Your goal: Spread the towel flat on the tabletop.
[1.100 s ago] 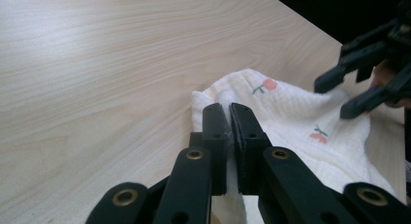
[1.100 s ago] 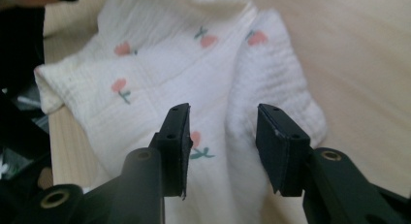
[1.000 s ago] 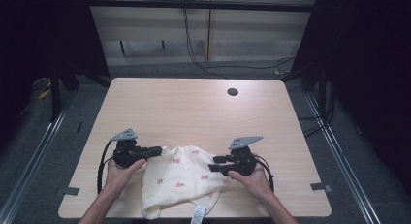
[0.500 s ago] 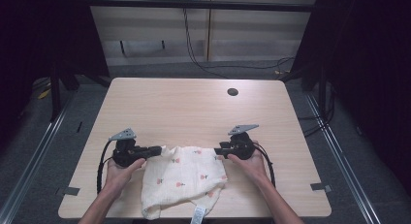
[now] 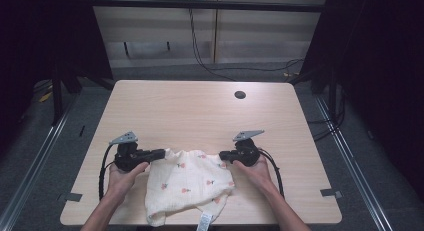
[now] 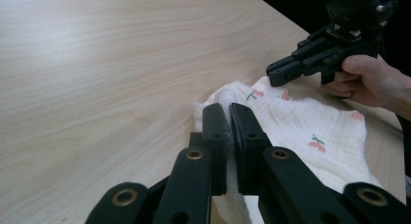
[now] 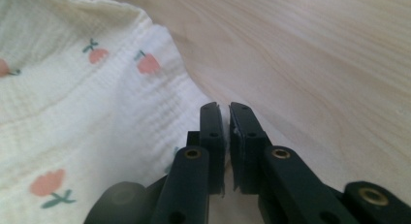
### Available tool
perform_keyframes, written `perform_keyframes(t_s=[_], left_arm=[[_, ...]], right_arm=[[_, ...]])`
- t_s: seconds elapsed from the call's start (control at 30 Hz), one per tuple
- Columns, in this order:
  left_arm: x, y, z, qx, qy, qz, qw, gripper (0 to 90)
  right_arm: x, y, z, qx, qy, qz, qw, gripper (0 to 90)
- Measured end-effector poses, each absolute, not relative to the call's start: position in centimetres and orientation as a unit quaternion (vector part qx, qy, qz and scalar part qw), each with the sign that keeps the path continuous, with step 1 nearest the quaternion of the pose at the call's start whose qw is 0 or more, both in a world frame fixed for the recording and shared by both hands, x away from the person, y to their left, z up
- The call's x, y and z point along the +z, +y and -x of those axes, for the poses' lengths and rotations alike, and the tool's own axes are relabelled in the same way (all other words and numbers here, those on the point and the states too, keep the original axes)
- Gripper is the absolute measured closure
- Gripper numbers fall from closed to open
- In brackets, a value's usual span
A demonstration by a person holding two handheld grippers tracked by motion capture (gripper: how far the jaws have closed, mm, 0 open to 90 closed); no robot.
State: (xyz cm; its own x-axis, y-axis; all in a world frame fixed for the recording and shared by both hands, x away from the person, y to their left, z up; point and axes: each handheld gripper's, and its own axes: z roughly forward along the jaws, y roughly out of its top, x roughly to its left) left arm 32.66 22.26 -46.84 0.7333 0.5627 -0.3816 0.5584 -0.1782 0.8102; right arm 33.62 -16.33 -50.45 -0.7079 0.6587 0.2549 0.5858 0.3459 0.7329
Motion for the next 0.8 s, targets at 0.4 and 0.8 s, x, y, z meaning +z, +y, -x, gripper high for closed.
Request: perform_keyframes(t_s=[0.4,0.8], left_arm=[[-43.0,22.3,-32.0,0.025,0.340,-0.737,0.584,85.8],[-38.3,21.3,-32.8,0.056,0.307,-0.714,0.627,85.9]], right_arm=[[-43.8,-20.0,-32.0,0.516,0.759,-0.384,0.100,87.2],[-37.8,-22.2,-30.4,0.555,0.730,-0.375,0.139,87.3]])
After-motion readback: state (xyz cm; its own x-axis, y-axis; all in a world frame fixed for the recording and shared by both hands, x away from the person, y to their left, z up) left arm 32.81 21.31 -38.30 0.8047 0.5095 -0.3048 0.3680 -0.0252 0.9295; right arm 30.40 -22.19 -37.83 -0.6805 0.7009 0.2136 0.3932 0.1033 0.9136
